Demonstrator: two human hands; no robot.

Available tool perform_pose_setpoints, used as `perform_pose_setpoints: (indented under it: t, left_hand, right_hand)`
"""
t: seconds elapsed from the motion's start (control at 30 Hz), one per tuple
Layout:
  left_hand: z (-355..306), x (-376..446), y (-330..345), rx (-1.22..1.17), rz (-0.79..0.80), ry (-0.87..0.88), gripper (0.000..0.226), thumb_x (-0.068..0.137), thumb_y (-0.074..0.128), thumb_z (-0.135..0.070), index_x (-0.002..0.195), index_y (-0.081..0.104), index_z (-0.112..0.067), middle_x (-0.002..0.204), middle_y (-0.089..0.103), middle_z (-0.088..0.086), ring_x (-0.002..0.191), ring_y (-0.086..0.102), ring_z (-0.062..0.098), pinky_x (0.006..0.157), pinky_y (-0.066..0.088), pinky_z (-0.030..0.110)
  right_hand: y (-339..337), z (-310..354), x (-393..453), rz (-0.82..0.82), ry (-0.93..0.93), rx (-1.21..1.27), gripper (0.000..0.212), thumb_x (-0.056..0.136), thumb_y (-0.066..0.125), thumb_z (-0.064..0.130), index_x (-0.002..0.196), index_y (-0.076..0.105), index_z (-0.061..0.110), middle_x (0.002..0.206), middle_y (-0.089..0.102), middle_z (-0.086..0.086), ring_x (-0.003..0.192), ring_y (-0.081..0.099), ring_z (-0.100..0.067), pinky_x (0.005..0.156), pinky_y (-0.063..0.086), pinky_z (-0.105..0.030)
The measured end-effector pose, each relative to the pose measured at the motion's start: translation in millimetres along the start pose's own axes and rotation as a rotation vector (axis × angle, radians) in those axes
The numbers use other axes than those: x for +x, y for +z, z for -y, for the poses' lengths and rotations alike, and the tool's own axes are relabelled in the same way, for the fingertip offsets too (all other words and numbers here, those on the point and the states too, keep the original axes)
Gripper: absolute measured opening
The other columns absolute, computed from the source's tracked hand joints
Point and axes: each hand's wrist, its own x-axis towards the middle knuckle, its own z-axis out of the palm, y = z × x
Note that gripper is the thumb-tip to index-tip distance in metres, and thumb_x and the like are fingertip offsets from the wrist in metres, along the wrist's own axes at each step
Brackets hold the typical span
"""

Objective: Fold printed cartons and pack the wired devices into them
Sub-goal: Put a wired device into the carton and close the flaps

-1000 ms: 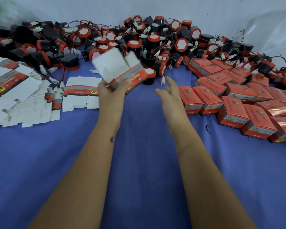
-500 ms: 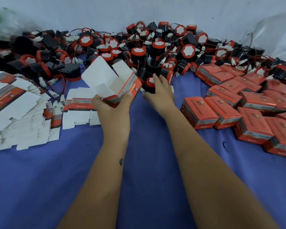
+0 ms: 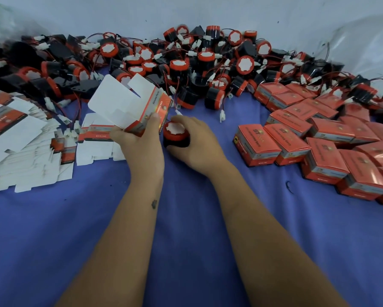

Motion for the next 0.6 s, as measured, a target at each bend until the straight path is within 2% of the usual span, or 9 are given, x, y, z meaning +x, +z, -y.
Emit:
perform_pose_setpoints:
  t: [0.07,0.13,0.2,0.27,0.4,0.5,0.6]
  left_hand:
    - [-2,-4,-1,0.038,0.015,0.051,0.059,0.088,0.072,-0.017,0.133,0.035,-0.01,0.13,0.056,0.001,0.112,0.059,0.003,0.09,0.052,0.017]
    - [-3,-8,-3,0.103,0.056,0.124,0.059,0.085,0.074,-0.017,0.131,0.036,-0.012,0.124,0.057,-0.003,0.106,0.06,-0.002,0.088,0.052,0.016]
    - [-4,-14,-6,0.173,0.103,0.181,0.061,0.082,0.077,-0.021,0.128,0.037,-0.013,0.118,0.056,-0.007,0.102,0.059,-0.004,0.083,0.051,0.014]
    - [-5,-17,-10,0.251,0.167,0.226,0.062,0.079,0.08,-0.023,0.124,0.038,-0.016,0.112,0.056,-0.012,0.098,0.06,-0.005,0.077,0.051,0.013]
    - [-3,-23,-13,0.451,0.399,0.242,0.061,0.075,0.084,-0.022,0.121,0.043,-0.023,0.105,0.06,-0.018,0.098,0.061,0.002,0.077,0.052,0.023]
    - [1,-24,-13,0.597,0.519,0.23,0.061,0.072,0.085,-0.025,0.12,0.048,-0.028,0.106,0.061,-0.016,0.099,0.06,0.009,0.075,0.049,0.023]
    - [3,-21,-14,0.635,0.546,0.219,0.063,0.071,0.086,-0.026,0.123,0.049,-0.026,0.109,0.063,-0.012,0.1,0.061,0.012,0.076,0.048,0.022]
  right_hand:
    - [-3,4,-13,-0.153,0.056,0.03,0.06,0.078,0.075,0.025,0.132,0.052,0.022,0.124,0.055,0.002,0.116,0.045,-0.019,0.092,0.045,-0.036]
    - [-8,12,-27,-0.445,0.064,0.067,0.058,0.079,0.075,0.026,0.131,0.051,0.018,0.123,0.052,0.0,0.112,0.046,-0.015,0.085,0.043,-0.019]
    - [-11,20,-39,-0.75,0.006,0.083,0.058,0.082,0.074,0.025,0.132,0.049,0.009,0.124,0.05,-0.01,0.111,0.047,-0.017,0.087,0.036,-0.006]
    - [-14,25,-48,-0.923,-0.029,0.075,0.057,0.083,0.075,0.021,0.131,0.049,0.003,0.124,0.047,-0.019,0.112,0.044,-0.019,0.093,0.03,-0.002]
    - [-19,28,-57,-0.916,0.04,0.181,0.058,0.08,0.076,0.015,0.13,0.049,0.004,0.128,0.045,-0.016,0.116,0.042,-0.014,0.095,0.031,-0.003]
    - [-23,26,-57,-0.899,0.083,0.283,0.055,0.083,0.073,0.018,0.133,0.051,0.013,0.127,0.043,-0.006,0.107,0.041,0.003,0.088,0.034,0.0]
    - [-28,23,-56,-0.923,0.13,0.397,0.053,0.083,0.07,0.017,0.133,0.051,0.018,0.123,0.035,0.004,0.11,0.041,0.007,0.091,0.046,-0.015]
